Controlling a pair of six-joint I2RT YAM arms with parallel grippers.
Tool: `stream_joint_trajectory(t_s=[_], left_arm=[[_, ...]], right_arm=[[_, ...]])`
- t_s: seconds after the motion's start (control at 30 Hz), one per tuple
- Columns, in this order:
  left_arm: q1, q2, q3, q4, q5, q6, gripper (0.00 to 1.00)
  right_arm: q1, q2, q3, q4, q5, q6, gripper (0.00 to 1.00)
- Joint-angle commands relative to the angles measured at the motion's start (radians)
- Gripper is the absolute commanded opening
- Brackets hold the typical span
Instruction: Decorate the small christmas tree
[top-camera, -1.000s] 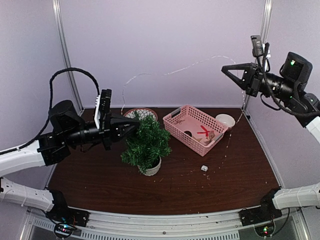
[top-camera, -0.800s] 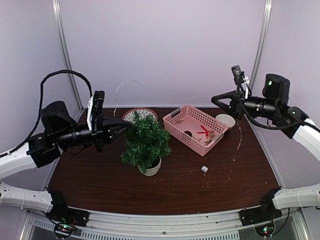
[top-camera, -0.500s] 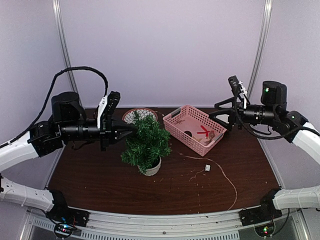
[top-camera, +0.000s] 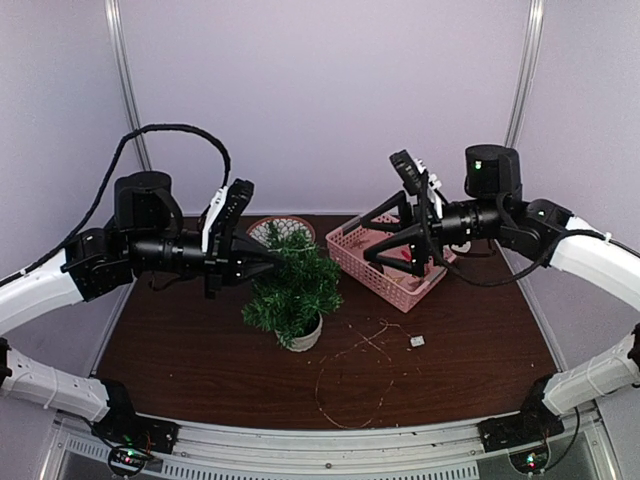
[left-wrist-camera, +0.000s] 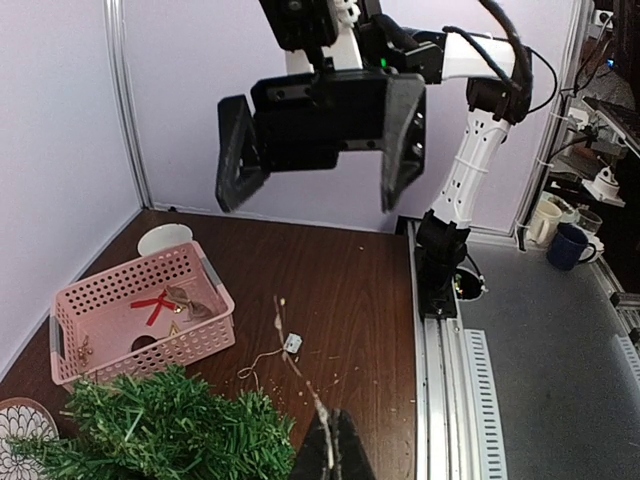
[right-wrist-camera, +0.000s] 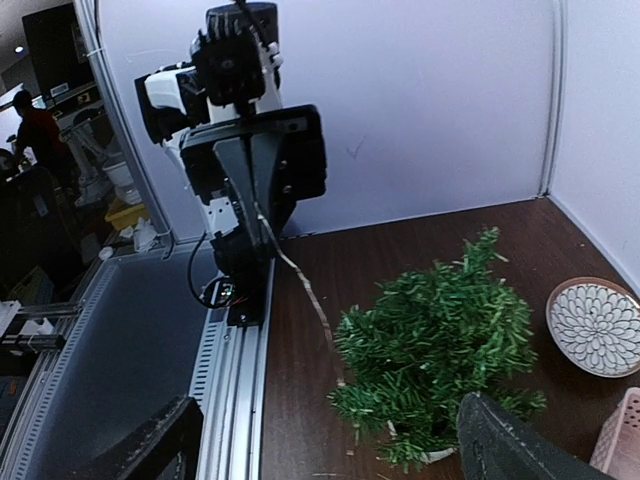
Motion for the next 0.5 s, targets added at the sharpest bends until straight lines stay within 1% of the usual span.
stream_joint_trajectory(t_s=[0.0, 0.17, 0.33, 0.47], left_arm=[[-0.001, 0.004, -0.002, 0.119, 0.004, -0.029, 0.00], [-0.002, -0.003, -0.021, 0.179, -0.013, -0.050, 0.00], [-0.003, -0.013, -0.043, 0.239, -0.050, -0.075, 0.00], [-0.003, -0.019, -0.058, 0.296, -0.071, -0.090, 0.00]], right_arm=[[0.068, 0.017, -0.035, 0.062, 0.022, 0.025, 0.92], [0.074, 0.042, -0.142, 0.242, 0.069, 0.151, 0.92], [0.088, 0.069, -0.249, 0.430, 0.073, 0.248, 0.92], [0.094, 0.105, -0.312, 0.536, 0.083, 0.288, 0.87]])
